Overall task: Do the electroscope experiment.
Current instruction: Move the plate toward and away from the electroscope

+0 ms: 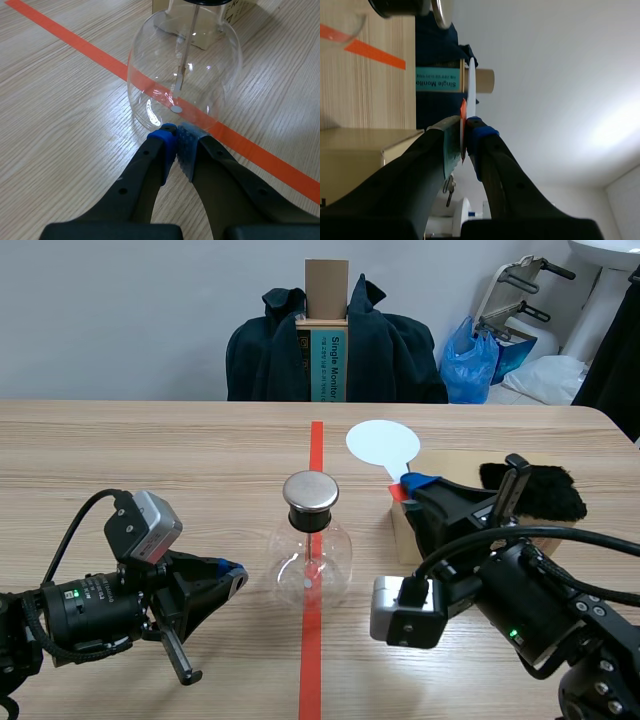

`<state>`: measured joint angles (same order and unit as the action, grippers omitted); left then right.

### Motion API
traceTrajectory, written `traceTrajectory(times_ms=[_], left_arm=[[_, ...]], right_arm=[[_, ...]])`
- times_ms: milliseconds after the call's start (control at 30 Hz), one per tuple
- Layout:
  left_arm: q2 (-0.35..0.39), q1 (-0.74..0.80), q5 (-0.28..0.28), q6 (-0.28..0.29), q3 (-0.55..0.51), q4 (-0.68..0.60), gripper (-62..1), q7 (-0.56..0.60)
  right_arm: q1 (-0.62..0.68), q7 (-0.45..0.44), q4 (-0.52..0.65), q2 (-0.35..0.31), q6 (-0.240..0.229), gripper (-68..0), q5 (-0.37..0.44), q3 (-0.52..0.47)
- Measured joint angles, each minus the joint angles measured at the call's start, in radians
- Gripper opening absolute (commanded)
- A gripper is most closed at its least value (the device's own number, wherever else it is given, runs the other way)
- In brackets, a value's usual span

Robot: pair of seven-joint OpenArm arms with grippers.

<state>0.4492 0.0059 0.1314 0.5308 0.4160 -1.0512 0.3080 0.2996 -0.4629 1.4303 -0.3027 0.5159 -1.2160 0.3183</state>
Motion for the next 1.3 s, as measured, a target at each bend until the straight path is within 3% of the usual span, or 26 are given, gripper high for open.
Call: traceTrajectory(times_ms=[367, 633, 1300], left_arm=[[0.0, 0.0, 0.0, 0.0, 0.0, 0.0, -59.0, 0.0], [0.0, 0.0, 0.0, 0.0, 0.0, 0.0, -59.0, 0.0], [0.0, 0.0, 0.0, 0.0, 0.0, 0.0, -59.1, 0.0]], right_arm=[[0.0, -0.232, 0.0, 0.0, 0.0, -66.7, 0.0, 0.0], [0.0, -0.316, 0.0, 0.0, 0.0, -66.7, 0.0, 0.0], [0.0, -0.3, 0.0, 0.0, 0.0, -66.7, -0.008, 0.0]])
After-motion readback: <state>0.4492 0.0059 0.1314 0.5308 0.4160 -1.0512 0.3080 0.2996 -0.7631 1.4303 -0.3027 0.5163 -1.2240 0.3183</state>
